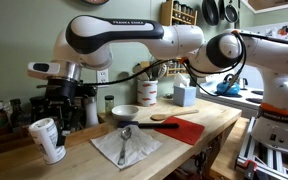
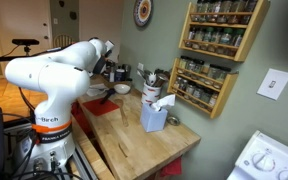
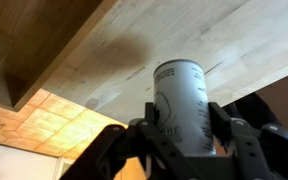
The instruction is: Use the bottle to push the bowl to the left then put some contents of the bottle in the bowl
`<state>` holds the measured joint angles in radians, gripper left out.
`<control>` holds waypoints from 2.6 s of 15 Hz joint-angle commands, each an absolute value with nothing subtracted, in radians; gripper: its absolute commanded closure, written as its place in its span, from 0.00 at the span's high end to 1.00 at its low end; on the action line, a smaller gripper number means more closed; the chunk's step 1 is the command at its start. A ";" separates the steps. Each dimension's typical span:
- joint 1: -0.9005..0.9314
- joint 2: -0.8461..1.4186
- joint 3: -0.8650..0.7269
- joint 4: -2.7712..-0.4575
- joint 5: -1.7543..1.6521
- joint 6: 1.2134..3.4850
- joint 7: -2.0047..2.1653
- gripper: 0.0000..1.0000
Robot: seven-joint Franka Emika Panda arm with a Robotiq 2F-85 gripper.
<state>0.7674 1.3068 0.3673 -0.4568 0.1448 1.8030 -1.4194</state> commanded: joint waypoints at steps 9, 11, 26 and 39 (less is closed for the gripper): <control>0.761 1.350 0.362 -0.439 0.157 1.755 -1.533 0.31; 0.761 1.352 0.356 -0.439 0.154 1.746 -1.538 0.31; 0.764 1.326 0.297 -0.456 0.116 1.706 -1.535 0.99; 0.810 1.167 0.242 -0.467 0.037 1.598 -1.508 1.00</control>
